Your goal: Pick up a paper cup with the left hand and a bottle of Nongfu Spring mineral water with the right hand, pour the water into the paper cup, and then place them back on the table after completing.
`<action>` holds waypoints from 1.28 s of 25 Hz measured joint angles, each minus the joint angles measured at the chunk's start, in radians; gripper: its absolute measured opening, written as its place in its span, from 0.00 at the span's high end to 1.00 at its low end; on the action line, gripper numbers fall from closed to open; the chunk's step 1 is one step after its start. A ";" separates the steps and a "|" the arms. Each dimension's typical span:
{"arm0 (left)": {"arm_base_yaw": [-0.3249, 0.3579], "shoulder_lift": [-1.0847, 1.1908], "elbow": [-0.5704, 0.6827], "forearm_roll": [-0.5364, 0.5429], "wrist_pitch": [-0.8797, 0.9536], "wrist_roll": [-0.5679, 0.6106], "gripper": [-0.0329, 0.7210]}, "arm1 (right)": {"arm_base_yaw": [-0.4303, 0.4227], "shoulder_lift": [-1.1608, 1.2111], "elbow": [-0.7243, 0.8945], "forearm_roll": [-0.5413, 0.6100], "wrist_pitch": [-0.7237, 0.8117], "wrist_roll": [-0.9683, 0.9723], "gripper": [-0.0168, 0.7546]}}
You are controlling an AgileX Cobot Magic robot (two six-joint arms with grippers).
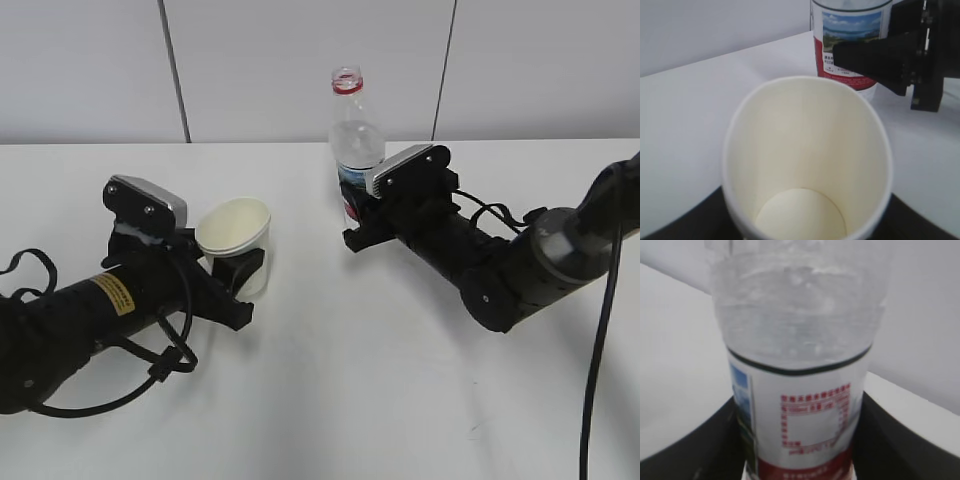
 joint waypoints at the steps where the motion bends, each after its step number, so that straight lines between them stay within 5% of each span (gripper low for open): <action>1: 0.000 -0.020 0.000 0.001 0.021 0.000 0.46 | 0.000 -0.005 0.002 -0.017 0.007 -0.030 0.45; 9: 0.000 -0.070 0.000 -0.002 0.177 0.000 0.47 | 0.000 -0.038 0.005 -0.096 0.035 -0.194 0.45; 32: 0.000 -0.070 0.000 0.090 0.080 -0.093 0.47 | 0.000 -0.095 0.006 -0.103 -0.027 -0.689 0.45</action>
